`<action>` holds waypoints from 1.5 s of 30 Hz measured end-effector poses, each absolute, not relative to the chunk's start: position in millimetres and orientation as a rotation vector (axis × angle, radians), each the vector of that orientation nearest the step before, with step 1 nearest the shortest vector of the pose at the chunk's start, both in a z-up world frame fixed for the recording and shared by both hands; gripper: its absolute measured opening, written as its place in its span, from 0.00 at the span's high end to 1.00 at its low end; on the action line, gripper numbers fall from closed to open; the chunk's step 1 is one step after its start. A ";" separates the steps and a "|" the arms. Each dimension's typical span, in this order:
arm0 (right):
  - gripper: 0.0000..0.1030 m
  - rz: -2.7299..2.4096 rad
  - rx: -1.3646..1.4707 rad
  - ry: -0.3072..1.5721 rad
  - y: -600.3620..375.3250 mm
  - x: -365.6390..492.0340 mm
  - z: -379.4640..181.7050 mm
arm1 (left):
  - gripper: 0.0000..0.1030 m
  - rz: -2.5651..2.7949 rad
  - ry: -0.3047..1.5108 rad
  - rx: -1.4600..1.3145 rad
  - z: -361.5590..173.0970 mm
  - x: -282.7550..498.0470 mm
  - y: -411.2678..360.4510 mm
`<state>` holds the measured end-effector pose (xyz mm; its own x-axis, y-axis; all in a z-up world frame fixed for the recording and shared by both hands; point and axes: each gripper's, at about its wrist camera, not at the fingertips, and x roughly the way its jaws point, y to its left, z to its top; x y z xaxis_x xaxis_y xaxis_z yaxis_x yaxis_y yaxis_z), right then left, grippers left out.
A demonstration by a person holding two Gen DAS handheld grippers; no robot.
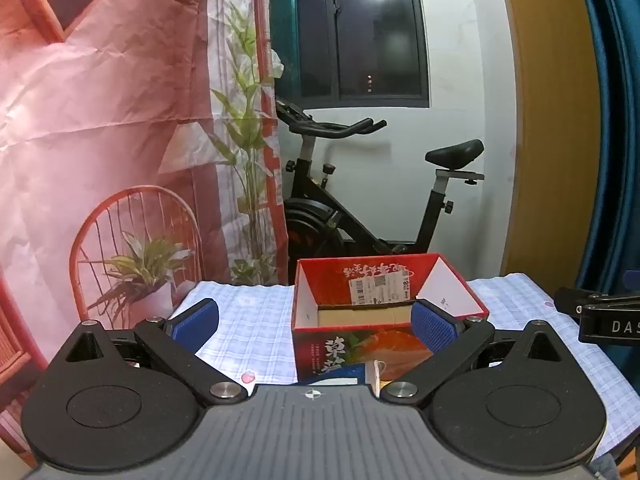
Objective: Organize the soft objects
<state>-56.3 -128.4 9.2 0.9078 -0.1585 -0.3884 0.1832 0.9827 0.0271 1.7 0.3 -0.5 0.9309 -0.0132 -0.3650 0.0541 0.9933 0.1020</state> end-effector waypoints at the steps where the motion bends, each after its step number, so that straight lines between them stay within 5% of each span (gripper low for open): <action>1: 0.00 -0.178 0.058 0.391 -128.2 -56.5 9.2 | 0.00 -0.033 0.379 0.106 -0.9 2.5 -0.1; 45: 0.00 -0.177 0.068 0.405 -128.2 -55.1 8.1 | 0.00 -0.032 0.368 0.093 -0.5 1.3 4.3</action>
